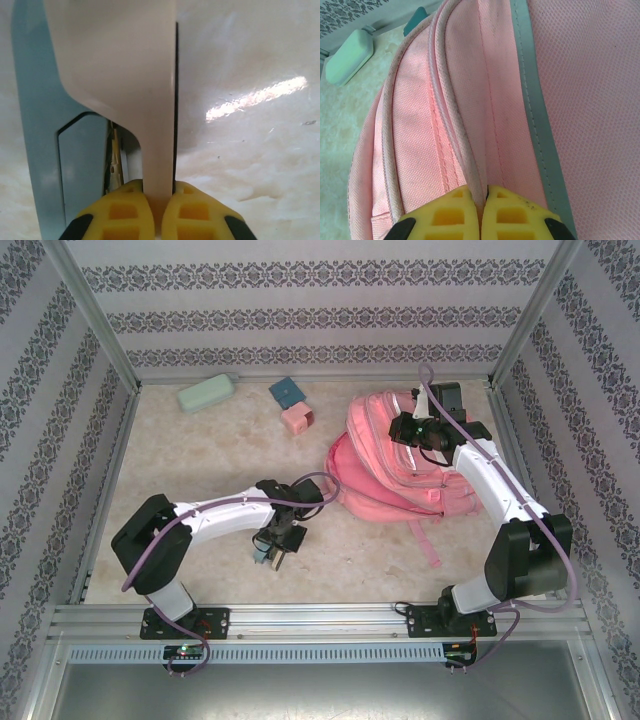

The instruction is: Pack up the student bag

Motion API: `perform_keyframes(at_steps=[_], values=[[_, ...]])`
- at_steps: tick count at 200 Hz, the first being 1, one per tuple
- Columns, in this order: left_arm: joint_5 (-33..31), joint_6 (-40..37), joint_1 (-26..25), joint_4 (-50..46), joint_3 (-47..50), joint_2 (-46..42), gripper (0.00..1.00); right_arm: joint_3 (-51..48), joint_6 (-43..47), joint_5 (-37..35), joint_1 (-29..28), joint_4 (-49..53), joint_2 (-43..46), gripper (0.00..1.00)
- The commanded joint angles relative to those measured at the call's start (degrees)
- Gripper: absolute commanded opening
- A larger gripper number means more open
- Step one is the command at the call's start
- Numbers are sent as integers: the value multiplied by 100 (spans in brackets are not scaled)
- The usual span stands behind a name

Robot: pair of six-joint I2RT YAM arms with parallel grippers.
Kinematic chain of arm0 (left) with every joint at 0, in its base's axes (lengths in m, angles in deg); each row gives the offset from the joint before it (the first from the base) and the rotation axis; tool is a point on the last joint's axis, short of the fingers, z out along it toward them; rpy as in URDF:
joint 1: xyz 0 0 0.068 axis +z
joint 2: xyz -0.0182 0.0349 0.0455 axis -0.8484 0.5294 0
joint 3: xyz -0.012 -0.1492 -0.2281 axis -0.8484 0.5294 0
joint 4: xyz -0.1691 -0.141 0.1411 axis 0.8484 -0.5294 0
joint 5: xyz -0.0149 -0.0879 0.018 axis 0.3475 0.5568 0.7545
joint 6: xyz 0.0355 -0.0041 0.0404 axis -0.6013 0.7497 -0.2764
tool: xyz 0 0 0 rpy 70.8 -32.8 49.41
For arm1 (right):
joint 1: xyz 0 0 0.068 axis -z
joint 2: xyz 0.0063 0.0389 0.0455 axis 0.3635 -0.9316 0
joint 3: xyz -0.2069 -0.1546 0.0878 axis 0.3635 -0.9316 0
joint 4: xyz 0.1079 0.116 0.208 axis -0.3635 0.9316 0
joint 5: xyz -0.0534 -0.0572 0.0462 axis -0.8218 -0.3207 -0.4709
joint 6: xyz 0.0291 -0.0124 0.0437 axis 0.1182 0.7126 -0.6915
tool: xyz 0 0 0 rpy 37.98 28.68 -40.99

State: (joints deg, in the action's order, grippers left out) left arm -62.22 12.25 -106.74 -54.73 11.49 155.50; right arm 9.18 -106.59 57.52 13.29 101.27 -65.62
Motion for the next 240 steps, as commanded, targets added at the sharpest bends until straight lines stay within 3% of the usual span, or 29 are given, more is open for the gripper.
perform_keyframes(at_steps=[1,38,68,153,240], values=[[-130,-5,-69,-192,-29,27,0,84,-135,19,3,-190,70,0],[-340,-56,-28,-472,-746,-115,0,228,-167,58,9,-130,101,0],[-147,-50,166,-390,-1717,132,0,432,-273,326,63,-108,169,0],[898,896,1040,240,-4560,1845,0,968,-933,1513,354,-347,400,0],[1554,2041,1083,604,-7007,3804,0,1179,-1126,2116,512,-537,286,0]])
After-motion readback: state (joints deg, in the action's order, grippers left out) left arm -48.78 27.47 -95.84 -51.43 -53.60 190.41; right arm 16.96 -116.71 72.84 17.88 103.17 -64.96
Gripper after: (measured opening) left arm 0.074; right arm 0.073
